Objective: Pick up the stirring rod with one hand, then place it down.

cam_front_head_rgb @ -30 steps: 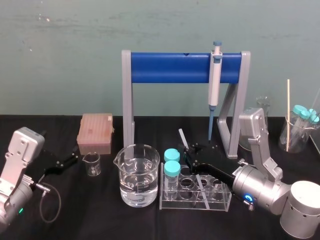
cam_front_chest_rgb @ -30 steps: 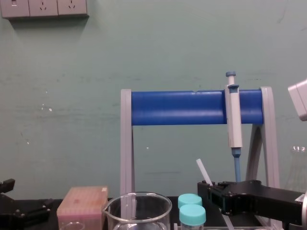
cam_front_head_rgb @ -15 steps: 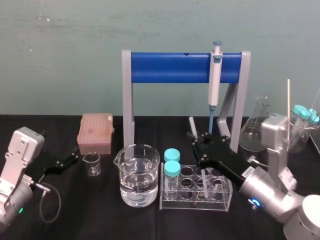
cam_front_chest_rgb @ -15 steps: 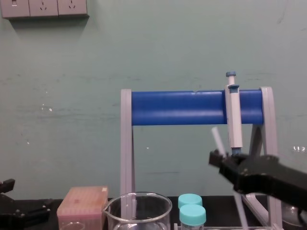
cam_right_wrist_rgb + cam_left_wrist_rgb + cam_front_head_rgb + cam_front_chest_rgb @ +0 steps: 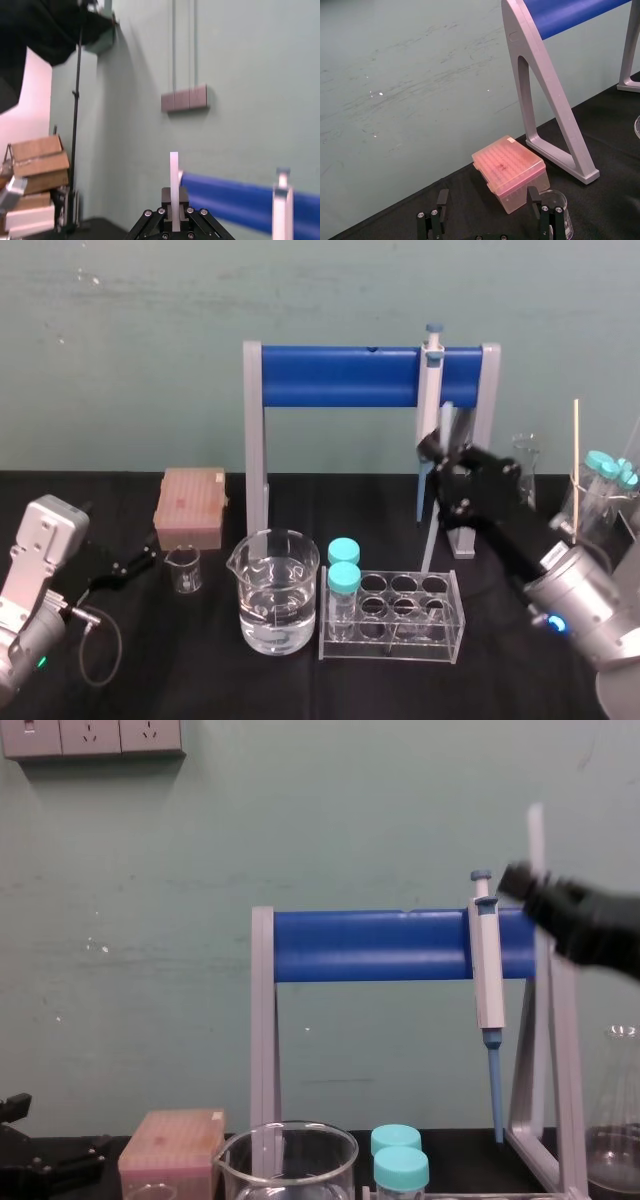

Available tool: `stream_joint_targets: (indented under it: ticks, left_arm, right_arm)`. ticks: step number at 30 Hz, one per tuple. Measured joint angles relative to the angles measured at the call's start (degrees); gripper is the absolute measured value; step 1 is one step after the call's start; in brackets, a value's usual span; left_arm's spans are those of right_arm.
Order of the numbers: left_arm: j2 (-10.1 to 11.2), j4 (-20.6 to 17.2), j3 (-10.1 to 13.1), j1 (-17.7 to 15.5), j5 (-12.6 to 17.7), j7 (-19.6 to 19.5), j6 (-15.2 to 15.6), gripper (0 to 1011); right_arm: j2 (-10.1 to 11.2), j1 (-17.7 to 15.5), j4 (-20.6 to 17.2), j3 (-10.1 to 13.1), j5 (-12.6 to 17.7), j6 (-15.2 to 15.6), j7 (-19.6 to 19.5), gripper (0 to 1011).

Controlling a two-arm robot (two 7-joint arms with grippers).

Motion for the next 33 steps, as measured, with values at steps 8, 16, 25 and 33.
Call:
stream_joint_targets:
  ticks: [8,16,25,33]
  left_arm:
    - [0.00,0.00,0.00,0.00,0.00,0.00,0.00,1000]
    - [0.00,0.00,0.00,0.00,0.00,0.00,0.00,1000]
    - [0.00,0.00,0.00,0.00,0.00,0.00,0.00,1000]
    - [0.00,0.00,0.00,0.00,0.00,0.00,0.00,1000]
  right_arm:
    - [0.98,-0.51,-3.56,2.10,1.22,-0.70,1.20,70]
    - [1.84,-1.13,-4.68,2.86,1.27,-0.78,1.85,70]
    - [2.38,-1.50,-4.94,3.20,1.43,-0.75,2.29,70]
    - [2.46,-1.18,-4.38,3.12,1.47,-0.59,2.55,70]
